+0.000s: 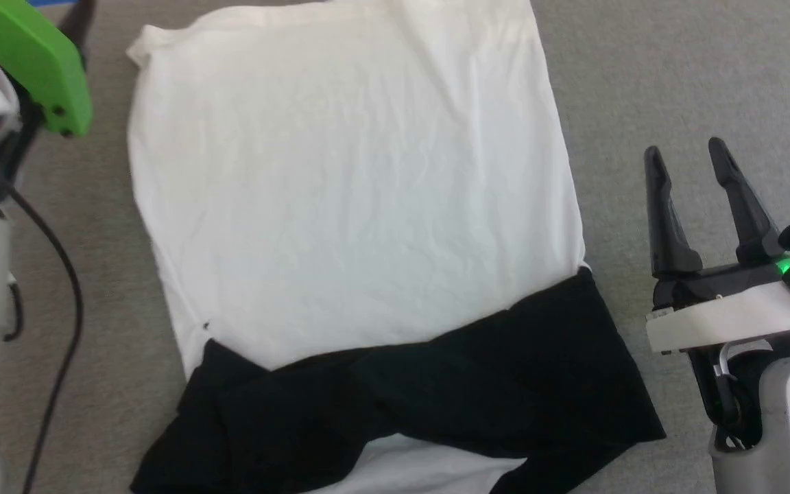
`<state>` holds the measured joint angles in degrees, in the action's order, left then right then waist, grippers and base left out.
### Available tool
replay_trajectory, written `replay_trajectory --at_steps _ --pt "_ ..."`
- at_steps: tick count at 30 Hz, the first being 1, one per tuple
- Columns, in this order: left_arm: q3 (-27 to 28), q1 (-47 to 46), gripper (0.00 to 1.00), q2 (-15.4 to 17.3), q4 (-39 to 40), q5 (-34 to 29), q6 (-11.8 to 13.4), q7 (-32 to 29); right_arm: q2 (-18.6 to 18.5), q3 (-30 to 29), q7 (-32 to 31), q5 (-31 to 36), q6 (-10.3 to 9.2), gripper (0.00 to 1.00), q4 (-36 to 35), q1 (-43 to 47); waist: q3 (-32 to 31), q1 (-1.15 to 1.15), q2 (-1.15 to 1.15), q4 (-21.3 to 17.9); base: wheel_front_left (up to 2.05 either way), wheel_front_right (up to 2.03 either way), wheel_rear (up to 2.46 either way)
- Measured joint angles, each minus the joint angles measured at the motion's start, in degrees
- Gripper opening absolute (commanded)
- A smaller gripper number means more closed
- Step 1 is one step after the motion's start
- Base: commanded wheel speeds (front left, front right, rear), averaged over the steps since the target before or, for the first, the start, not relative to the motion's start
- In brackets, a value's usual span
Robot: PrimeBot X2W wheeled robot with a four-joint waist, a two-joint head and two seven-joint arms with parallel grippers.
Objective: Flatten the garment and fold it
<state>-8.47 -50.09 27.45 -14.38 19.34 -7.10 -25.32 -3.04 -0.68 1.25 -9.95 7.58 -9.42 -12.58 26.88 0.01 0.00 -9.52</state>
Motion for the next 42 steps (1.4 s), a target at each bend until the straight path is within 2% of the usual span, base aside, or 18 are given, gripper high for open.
replay_trajectory --at_steps 7,14,20,21,22,23,25,29,34,38,42 --pt "0.53 -5.65 1.0 3.54 -2.45 0.71 0.86 -12.82 0.02 1.13 2.44 -2.53 0.0 1.0 2.23 -1.76 5.93 0.01 0.0 -4.08 0.0 0.0 0.0" --pt "1.57 -5.99 1.0 4.82 -2.41 2.65 4.83 -26.04 0.04 2.59 3.99 -4.05 0.0 1.0 4.44 -1.97 10.04 0.01 0.0 -8.24 0.0 0.0 0.0" --pt "2.49 -5.41 1.0 6.81 2.16 3.65 9.06 -37.01 0.03 2.65 4.15 -4.27 0.0 1.0 5.39 -2.13 11.46 0.0 0.0 -10.13 0.0 0.0 0.0" --pt "2.52 -5.19 0.41 6.9 2.97 3.82 9.43 -38.27 0.03 2.63 4.14 -4.27 0.0 1.0 5.39 -2.14 11.44 0.0 0.0 -10.11 0.0 0.0 0.0" --pt "2.54 -4.78 0.08 6.95 3.96 4.04 9.85 -39.61 0.03 2.66 4.07 -4.23 0.0 1.0 5.39 -2.24 11.39 0.0 0.0 -10.02 0.0 0.0 0.0" --pt "2.55 -4.23 0.0 6.95 5.02 4.43 9.95 -40.75 0.03 2.7 3.9 -4.17 0.0 1.0 5.34 -2.42 11.33 0.0 0.0 -9.89 0.0 0.0 0.0" --pt "2.33 -3.23 0.0 6.99 7.28 4.7 9.9 -41.11 0.02 2.94 3.42 -3.78 0.0 1.0 5.21 -3.09 11.33 0.0 0.0 -9.67 0.0 0.0 0.0" --pt "1.69 -2.48 0.0 7.58 9.26 3.71 8.27 -36.45 0.03 4.66 1.82 -2.0 0.0 1.0 4.94 -6.62 11.77 0.0 0.0 -9.42 0.0 0.0 0.0" --pt "0.01 -2.81 0.0 7.92 8.38 2.1 5.53 -28.21 0.02 7.25 -2.54 0.97 0.0 1.0 7.54 -18.31 12.18 0.0 0.0 -8.61 0.0 0.0 0.0" --pt "-1.66 -4.4 0.0 7.61 6.6 0.26 4.13 -23.25 0.11 8.31 -7.9 1.75 0.0 1.0 14.75 -30.39 12.68 0.0 0.0 -7.48 0.0 0.0 0.0" --pt "-3.47 -6.91 0.0 5.66 4.55 0.16 3.53 -20.12 0.11 8.12 -14.68 1.92 0.0 1.0 24.87 -42.5 13.4 0.0 0.0 -5.68 0.0 0.0 0.0"
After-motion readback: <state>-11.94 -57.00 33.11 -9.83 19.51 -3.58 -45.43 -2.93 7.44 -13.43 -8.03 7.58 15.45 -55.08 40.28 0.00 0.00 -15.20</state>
